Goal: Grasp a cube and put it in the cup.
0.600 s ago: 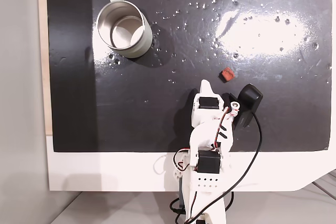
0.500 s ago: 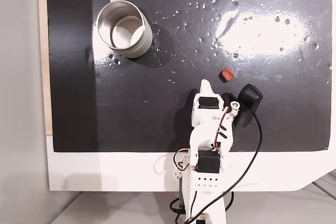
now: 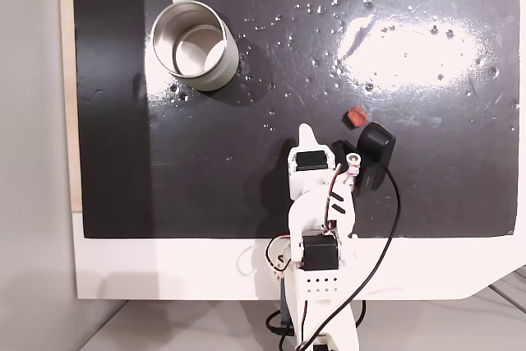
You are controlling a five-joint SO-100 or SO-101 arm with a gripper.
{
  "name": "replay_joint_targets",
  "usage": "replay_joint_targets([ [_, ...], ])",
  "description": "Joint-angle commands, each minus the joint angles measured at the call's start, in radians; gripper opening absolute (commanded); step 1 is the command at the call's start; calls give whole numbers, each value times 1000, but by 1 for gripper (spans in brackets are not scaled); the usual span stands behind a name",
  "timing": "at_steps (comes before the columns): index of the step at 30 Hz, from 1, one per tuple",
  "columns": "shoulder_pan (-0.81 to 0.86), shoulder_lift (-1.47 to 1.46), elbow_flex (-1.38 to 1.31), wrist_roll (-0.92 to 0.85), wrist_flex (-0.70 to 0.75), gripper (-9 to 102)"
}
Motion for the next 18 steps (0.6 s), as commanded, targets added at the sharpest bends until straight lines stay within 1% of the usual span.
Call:
replay_joint_targets([
  [1, -3, 9, -8, -2, -31, 0],
  [11, -8, 9, -32, 2, -34, 0],
  [16, -12, 3, -181, -6, 21, 0],
  [18, -18, -48, -252, -8, 26, 0],
])
